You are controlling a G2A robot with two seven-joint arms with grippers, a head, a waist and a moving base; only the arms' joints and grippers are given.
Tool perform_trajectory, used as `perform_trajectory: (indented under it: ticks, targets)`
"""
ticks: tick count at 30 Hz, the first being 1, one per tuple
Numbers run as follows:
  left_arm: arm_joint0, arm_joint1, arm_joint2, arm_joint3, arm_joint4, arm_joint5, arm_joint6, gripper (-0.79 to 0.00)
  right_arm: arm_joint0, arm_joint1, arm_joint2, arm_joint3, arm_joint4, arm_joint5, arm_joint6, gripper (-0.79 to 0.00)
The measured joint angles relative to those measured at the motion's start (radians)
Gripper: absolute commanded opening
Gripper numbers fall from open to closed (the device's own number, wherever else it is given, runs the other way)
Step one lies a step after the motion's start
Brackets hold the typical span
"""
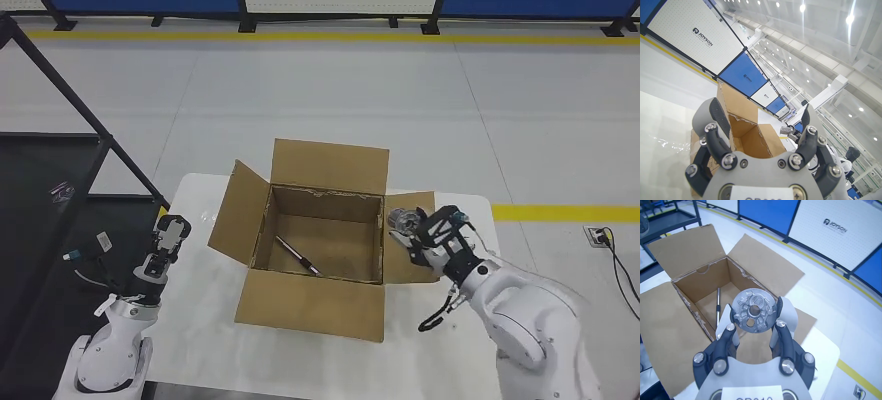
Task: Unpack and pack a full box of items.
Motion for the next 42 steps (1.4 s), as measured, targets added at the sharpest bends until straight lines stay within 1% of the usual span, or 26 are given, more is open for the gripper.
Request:
perform_trajectory:
  ticks: [2,6,9,10,14,19,22,31,35,39,40,41,42]
  targets:
    - [0.0,0.0,0.0,0.0,0.0,0.0,0.0,0.0,-0.061,0.006,0.066,-0.043,0.012,0.025,-0.004,-0.785]
    - [0.0,0.0,0.0,0.0,0.0,0.0,0.0,0.0,-0.13,0.015,0.161,-0.058,0.041,0.08,0.026,-0.785]
    - [0.0,0.0,0.0,0.0,0.0,0.0,0.0,0.0,-0.155,0.021,0.218,-0.035,0.067,0.121,0.088,-0.785]
    - [0.0,0.0,0.0,0.0,0.0,0.0,0.0,0.0,-0.154,0.024,0.233,-0.015,0.082,0.142,0.128,-0.785]
    - [0.0,0.0,0.0,0.0,0.0,0.0,0.0,0.0,-0.106,0.033,0.256,0.078,0.153,0.193,0.277,-0.785]
    - [0.0,0.0,0.0,0.0,0.0,0.0,0.0,0.0,-0.004,0.051,0.227,0.232,0.194,0.166,0.464,-0.785]
    - [0.0,0.0,0.0,0.0,0.0,0.0,0.0,0.0,0.054,0.06,0.208,0.326,0.191,0.154,0.517,-0.785]
    - [0.0,0.0,0.0,0.0,0.0,0.0,0.0,0.0,0.151,0.081,0.157,0.525,0.133,0.139,0.493,-0.785]
    - [0.0,0.0,0.0,0.0,0.0,0.0,0.0,0.0,0.171,0.09,0.137,0.576,0.107,0.113,0.455,-0.785]
    - [0.0,0.0,0.0,0.0,0.0,0.0,0.0,0.0,0.183,0.097,0.114,0.607,0.073,0.115,0.429,-0.779]
    - [0.0,0.0,0.0,0.0,0.0,0.0,0.0,0.0,0.186,0.099,0.108,0.613,0.069,0.116,0.424,-0.757]
    - [0.0,0.0,0.0,0.0,0.0,0.0,0.0,0.0,0.188,0.1,0.105,0.617,0.069,0.117,0.422,-0.696]
    - [0.0,0.0,0.0,0.0,0.0,0.0,0.0,0.0,0.189,0.101,0.103,0.62,0.069,0.117,0.42,-0.606]
